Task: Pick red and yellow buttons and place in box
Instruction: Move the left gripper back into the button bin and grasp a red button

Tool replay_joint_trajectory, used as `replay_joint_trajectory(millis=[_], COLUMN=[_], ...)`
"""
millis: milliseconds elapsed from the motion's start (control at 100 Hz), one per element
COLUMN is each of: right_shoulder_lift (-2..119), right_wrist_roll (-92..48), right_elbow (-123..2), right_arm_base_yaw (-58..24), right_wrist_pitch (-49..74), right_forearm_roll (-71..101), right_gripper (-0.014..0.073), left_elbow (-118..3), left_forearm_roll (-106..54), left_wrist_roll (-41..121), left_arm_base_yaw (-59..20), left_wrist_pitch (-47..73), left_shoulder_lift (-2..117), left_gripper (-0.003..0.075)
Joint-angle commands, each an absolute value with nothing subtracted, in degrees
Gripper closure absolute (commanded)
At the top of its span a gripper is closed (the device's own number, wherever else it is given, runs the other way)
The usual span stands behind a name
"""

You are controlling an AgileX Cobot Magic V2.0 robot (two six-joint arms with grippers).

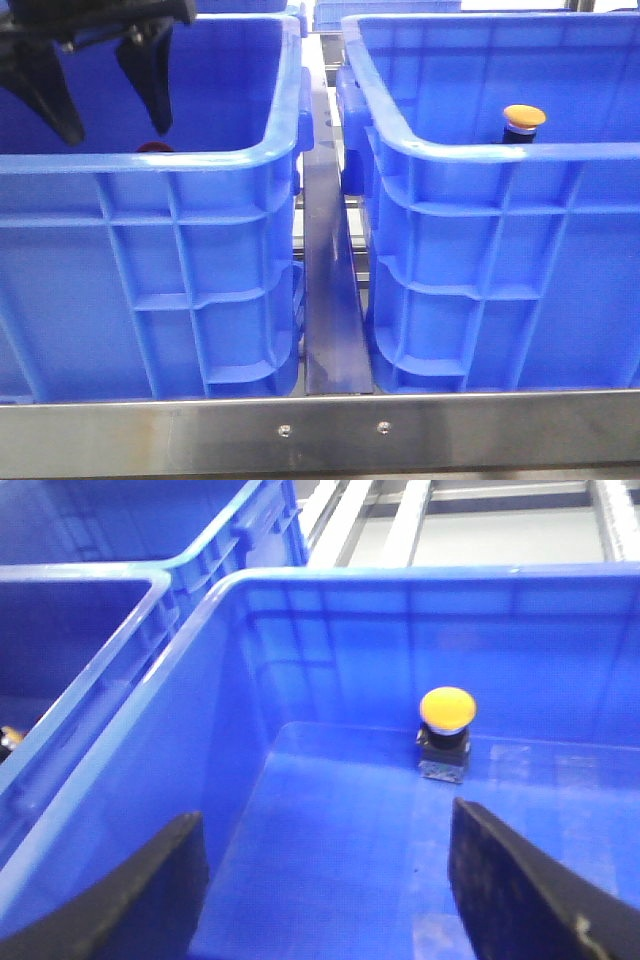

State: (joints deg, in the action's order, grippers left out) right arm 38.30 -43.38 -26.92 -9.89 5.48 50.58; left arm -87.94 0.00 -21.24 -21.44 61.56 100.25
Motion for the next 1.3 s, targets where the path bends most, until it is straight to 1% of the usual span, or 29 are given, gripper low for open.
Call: replay_joint_trajectory(millis=[0,240,600,650,700,820,890,970,1060,1290], right_shoulder_lift=[38.0,38.0,38.0,38.0,38.0,38.0,38.0,38.0,38.0,38.0], right_wrist_roll=[-43.7,-43.7,-43.7,-43.7,-43.7,-43.7,-43.7,-43.7,-43.7,-43.7], right_elbow=[-28.3,-28.3,-28.3,-28.3,-28.3,-28.3,-28.3,-28.3,-28.3,-28.3], right_arm_base_yaw=[-9.8,-9.8,-9.8,-9.8,-9.8,-9.8,-9.8,-9.8,-9.8,-9.8], right_wrist_pitch=[1.4,0.6,0.3,0.3,0.3,0.3,0.3,0.3,0.3,0.3], right_forearm_roll=[50.8,50.8,50.8,50.8,50.8,50.8,50.8,50.8,50.8,50.8], right_gripper=[0.0067,0.0067,0.0067,0.0067,0.0067,0.0067,0.0067,0.0067,0.0067,0.0067], left_elbow=[-90.0,-91.1,-94.9,-94.9,-94.9,-94.9,-95.1,-95.1,-95.1,-94.9], left_forearm_roll=[-1.2,-2.9,-3.7,-3.7,-3.7,-3.6,-3.5,-3.4,-3.3,-2.1], left_wrist_roll=[-20.9,-20.7,-20.3,-20.3,-20.3,-20.3,-20.3,-20.3,-20.3,-20.0], left_arm_base_yaw=[-20.4,-20.3,-20.3,-20.3,-20.3,-20.3,-20.3,-20.3,-20.3,-21.0], left_wrist_pitch=[58.8,55.6,56.3,56.5,56.7,56.6,56.6,56.2,56.0,54.1], left_shoulder_lift=[99.1,102.1,107.1,107.1,107.1,107.1,107.1,106.9,105.7,99.4], left_gripper=[0.0228,0.0228,0.0232,0.0262,0.0323,0.0542,0.0641,0.0714,0.0741,0.0741])
